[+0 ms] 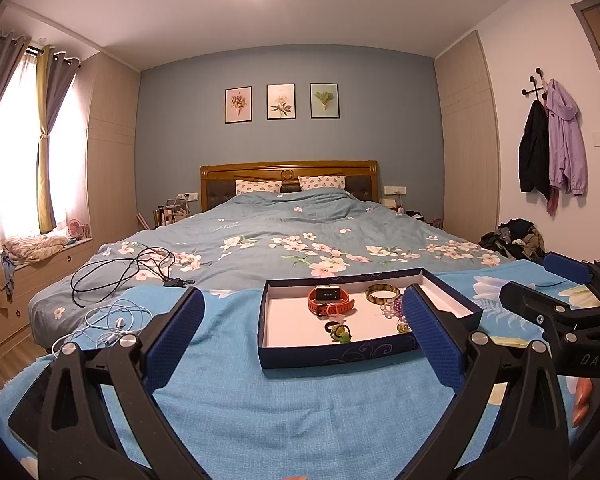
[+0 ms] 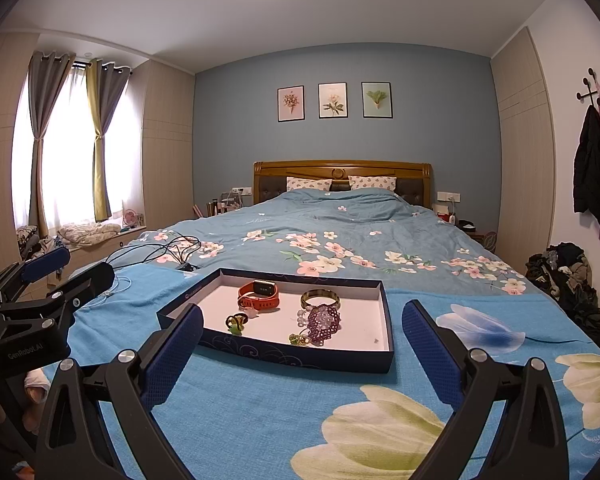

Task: Organize jewelry

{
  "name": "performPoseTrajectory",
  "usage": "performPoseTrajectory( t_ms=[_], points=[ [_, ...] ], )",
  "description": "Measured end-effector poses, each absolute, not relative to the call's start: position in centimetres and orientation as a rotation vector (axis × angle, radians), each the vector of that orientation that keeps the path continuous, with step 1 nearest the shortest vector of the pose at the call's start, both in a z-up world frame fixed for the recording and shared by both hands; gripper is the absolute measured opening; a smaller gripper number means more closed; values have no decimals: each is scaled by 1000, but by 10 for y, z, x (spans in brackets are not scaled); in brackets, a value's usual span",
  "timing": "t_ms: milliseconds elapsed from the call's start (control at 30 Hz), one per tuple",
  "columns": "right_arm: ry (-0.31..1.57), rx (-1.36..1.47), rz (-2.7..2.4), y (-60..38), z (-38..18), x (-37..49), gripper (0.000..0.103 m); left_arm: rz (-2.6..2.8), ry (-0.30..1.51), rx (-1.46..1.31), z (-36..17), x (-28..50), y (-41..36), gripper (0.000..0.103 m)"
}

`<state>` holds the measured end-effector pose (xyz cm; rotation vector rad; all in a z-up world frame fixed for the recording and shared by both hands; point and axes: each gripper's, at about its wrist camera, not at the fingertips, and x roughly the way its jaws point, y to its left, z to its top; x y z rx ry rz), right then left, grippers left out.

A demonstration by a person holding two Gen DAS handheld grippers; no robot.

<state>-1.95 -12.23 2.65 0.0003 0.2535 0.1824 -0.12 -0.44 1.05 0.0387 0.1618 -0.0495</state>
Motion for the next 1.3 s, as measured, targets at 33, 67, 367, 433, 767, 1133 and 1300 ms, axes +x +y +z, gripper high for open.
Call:
performPoseTrajectory(
  t_ms=[33,67,367,433,767,1133,1300],
  points=[
    [253,0,183,-122,27,-19,96,-50,162,39,10,-1,-4,98],
    [254,0,183,-122,26,-19,96,-49,162,40,9,0,-6,98],
    [253,0,183,-123,26,-19,96,-42,164,37,7,0,-6,98],
    [254,0,183,-122,26,-19,96,-41,165,35,7,0,-6,98],
    [253,3,182,-124,26,-20,96,-43,166,34,8,1,-6,98],
    [252,2,180,-125,26,-20,96,-44,167,35,7,2,-7,98],
    [255,1,181,-125,26,-20,96,-43,169,33,7,2,-7,98]
  ],
)
